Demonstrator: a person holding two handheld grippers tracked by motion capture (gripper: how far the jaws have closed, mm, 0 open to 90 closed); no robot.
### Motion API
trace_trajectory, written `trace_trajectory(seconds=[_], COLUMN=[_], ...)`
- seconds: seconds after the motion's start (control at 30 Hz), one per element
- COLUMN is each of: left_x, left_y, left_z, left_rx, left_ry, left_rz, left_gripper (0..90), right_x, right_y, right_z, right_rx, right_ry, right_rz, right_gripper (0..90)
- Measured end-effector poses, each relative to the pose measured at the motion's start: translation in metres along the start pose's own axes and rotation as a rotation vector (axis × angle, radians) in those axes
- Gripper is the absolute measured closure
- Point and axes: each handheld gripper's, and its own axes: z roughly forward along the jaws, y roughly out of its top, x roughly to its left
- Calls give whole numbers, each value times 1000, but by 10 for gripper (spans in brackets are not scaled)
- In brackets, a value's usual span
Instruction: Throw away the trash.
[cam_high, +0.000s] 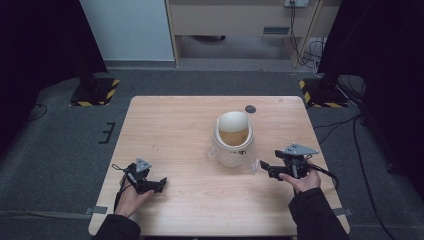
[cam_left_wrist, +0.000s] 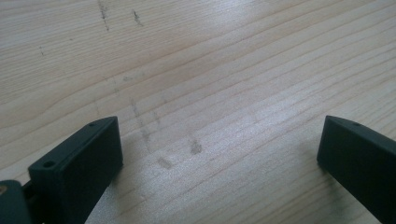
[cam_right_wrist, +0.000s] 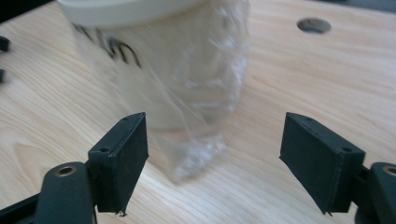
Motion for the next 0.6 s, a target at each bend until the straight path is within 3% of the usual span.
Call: trace_trajectory(seconds=[0.37,0.6], left_x=[0,0], left_y=[0,0], left_z=[0,0], left_rx=[0,0], left_ry=[1,3], left_rz=[-1,-1], left_gripper=[0,0], right_x=[-35,-48], right_y=[-33,-45], right_z=[8,10], right_rx=[120,194], right_ry=[-86,-137], right_rz=[10,-1], right_gripper=[189,146])
